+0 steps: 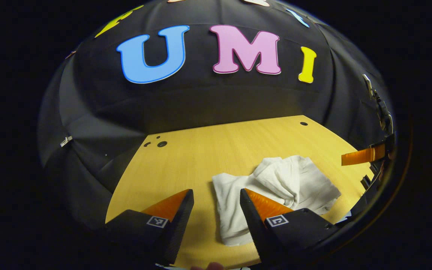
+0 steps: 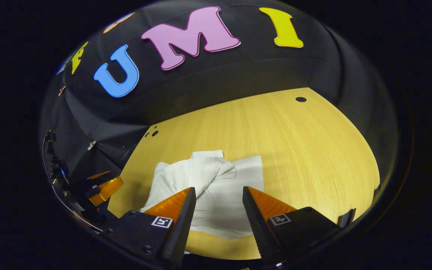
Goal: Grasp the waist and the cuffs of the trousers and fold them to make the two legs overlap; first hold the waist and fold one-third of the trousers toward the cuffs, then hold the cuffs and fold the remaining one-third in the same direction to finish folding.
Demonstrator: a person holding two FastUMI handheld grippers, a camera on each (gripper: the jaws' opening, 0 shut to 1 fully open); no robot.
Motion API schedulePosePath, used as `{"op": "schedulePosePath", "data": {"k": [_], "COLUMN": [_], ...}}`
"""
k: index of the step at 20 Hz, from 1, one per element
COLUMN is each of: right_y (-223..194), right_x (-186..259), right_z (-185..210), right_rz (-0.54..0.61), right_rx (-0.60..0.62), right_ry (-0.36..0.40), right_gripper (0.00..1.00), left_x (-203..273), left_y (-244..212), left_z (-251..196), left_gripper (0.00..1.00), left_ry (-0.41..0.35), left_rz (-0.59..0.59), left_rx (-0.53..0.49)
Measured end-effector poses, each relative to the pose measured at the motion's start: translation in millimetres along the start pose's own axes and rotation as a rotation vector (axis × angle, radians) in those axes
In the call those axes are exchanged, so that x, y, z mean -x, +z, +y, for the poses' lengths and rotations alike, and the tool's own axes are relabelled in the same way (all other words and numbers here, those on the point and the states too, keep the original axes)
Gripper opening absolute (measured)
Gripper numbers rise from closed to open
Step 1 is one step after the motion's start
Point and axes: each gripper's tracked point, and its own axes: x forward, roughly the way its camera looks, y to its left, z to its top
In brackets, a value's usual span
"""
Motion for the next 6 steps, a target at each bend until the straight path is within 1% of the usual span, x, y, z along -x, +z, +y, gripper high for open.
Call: {"op": "schedulePosePath", "data": {"k": [5, 6], "right_y": [-4, -8], "right_x": [-5, -5], "right_z": [27, 31], "right_rz": [0.004, 0.007], "right_rx": [0.072, 0.089], "right_ry": [0.018, 0.021], "right_gripper": [0.78, 0.78], "left_x": [11, 8], "left_y": [-19, -25], "left_z": [24, 21], "left_gripper": [0.80, 0.80], "left_ry": [0.034, 0.036], "left_rz": [0.032, 0.039], "left_rx": [0.093, 0.108]}}
